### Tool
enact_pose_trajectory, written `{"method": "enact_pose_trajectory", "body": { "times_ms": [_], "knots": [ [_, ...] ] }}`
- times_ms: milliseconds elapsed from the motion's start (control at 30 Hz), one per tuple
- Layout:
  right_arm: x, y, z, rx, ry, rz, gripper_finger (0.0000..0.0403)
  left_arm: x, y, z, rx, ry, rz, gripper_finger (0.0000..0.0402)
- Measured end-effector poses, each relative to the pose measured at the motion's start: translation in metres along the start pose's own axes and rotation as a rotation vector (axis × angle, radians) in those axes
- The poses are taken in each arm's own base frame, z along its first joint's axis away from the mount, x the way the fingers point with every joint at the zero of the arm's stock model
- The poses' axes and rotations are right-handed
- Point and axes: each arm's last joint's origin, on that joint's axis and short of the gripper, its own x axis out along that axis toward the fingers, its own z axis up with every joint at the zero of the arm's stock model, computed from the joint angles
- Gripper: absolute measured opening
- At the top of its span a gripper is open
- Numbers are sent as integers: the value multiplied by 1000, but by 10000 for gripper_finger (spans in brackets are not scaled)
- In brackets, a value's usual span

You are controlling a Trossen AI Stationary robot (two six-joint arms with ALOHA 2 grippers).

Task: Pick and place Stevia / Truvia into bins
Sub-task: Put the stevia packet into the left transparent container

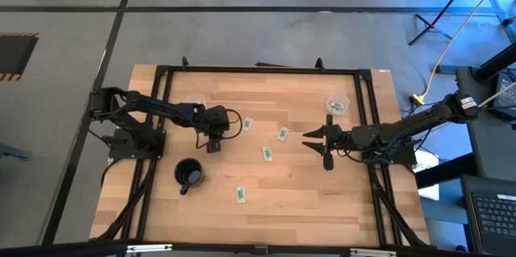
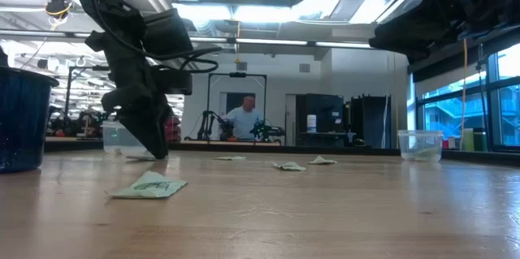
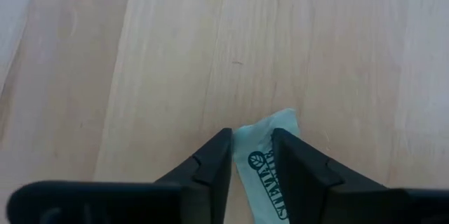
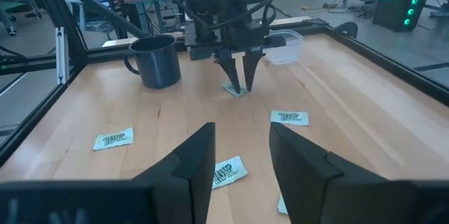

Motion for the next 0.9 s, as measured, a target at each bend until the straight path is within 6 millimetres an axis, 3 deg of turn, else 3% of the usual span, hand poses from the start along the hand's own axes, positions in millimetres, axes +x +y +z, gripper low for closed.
{"method": "enact_pose_trajectory", "body": {
  "times_ms": [633, 900],
  "knots": [
    [0, 0, -1, -3, 9, -2, 139, 0, 0, -1, 0, 2, 22, 36],
    [0, 0, -1, -3, 9, -2, 139, -13, -1, -3, 1, -11, -3, 3]
  ]
}}
